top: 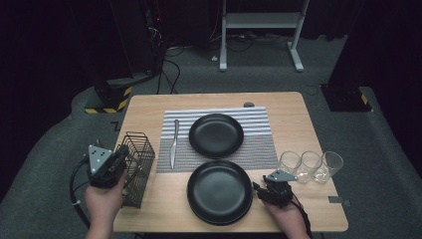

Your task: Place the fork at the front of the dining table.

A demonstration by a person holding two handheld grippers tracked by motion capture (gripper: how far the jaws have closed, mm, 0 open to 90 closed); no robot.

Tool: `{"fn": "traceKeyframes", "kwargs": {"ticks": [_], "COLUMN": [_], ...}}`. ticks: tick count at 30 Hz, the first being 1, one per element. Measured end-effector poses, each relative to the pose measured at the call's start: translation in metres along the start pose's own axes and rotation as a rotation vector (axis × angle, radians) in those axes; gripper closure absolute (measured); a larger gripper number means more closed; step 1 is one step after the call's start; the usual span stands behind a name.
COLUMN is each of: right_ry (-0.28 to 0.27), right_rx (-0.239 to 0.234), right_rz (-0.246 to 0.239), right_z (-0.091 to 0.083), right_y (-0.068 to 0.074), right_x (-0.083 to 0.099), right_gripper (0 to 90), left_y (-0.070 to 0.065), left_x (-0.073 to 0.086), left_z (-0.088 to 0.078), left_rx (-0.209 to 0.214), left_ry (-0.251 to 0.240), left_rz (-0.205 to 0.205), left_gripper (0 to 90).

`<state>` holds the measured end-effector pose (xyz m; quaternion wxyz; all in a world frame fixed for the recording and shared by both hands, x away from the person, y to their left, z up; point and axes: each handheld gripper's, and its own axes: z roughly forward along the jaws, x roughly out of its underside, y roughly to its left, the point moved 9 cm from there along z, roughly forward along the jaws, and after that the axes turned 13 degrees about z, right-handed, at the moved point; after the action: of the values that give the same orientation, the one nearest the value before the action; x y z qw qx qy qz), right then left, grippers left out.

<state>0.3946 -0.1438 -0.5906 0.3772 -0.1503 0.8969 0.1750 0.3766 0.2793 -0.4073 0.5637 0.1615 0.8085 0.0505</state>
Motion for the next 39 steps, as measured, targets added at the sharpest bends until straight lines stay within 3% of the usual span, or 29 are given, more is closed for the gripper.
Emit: {"fn": "traceKeyframes", "kwargs": {"ticks": [4, 9, 16, 28, 39], "right_ry": [-0.002, -0.002, -0.001, 0.001, 0.000], "right_rx": [-0.002, -0.002, -0.001, 0.000, 0.001], "right_rz": [-0.001, -0.001, 0.001, -0.001, 0.000], "right_z": [0.000, 0.000, 0.000, 0.000, 0.000], "right_y": [0.000, 0.000, 0.000, 0.000, 0.000], "right_x": [0.000, 0.000, 0.000, 0.000, 0.000], "right_gripper": [49.0, 49.0, 48.9, 49.0, 48.9], "left_y": [0.001, 0.001, 0.001, 0.000, -0.002], "left_x": [-0.003, -0.004, -0.003, 0.005, 0.005], "left_z": [0.000, 0.003, 0.008, 0.015, 0.014], "left_rx": [0.018, 0.021, 0.013, 0.031, 0.034], "left_ry": [-0.012, -0.022, -0.036, 0.015, 0.013], "left_rz": [-0.032, -0.043, -0.029, -0.026, -0.018], "left_gripper": [86.4, 86.3, 85.8, 84.5, 85.8]}}
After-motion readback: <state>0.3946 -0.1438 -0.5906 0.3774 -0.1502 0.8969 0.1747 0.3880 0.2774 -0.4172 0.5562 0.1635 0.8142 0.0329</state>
